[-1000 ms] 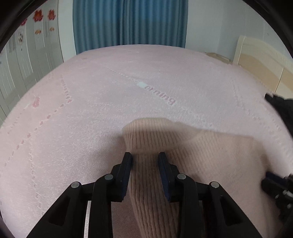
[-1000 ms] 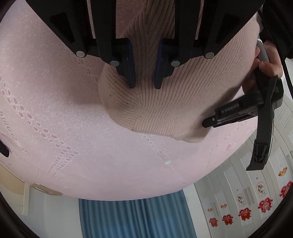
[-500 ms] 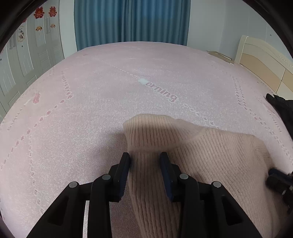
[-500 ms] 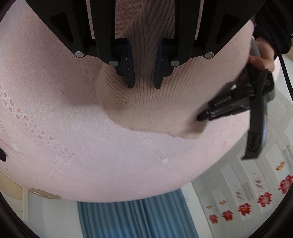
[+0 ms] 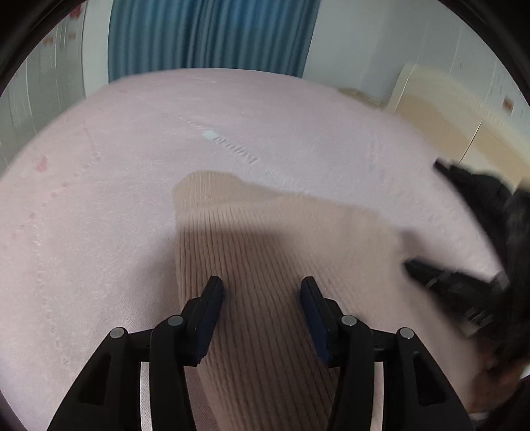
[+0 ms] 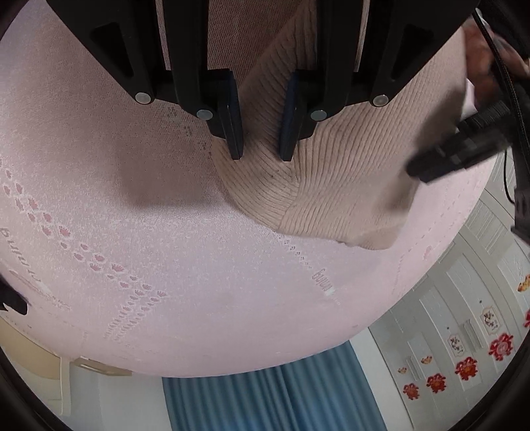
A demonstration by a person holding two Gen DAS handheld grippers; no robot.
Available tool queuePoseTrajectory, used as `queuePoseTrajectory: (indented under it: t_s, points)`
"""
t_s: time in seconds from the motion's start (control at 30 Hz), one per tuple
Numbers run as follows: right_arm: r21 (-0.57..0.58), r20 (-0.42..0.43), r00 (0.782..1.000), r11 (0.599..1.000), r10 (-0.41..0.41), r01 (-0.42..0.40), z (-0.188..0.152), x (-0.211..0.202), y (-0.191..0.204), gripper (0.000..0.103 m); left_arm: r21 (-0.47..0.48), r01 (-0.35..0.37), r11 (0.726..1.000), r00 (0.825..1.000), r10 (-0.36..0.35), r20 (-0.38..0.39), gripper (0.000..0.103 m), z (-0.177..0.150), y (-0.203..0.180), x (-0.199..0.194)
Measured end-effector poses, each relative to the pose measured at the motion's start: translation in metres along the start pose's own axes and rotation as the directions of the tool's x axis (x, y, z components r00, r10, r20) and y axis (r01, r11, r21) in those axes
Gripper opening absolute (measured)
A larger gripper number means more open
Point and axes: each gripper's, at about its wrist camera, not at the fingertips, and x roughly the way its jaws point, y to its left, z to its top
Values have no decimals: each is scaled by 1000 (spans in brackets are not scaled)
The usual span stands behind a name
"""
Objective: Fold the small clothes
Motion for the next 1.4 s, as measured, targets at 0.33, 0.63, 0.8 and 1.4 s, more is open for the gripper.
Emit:
queuePoseTrajectory:
  t_s: [0.33, 0.63, 0.8, 1.4]
  points:
    - [45, 61, 993, 994, 99, -102, -1, -29, -10, 24, -35, -70, 997, 997, 71, 28, 47, -20, -10, -25]
    - [73, 53, 989, 988, 135, -138, -25, -50, -8, 30, -31, -46, 998, 999, 45, -20, 50, -50, -17, -64]
    - [124, 30, 990, 982, 137, -140, -39, -56, -4, 33, -39, -20, 999, 996, 16, -87, 50, -62, -16, -76]
    - [20, 40, 993, 994, 109, -110, -78, -78, 19, 33, 44, -34, 998, 999, 35, -19, 49, -74, -31, -101]
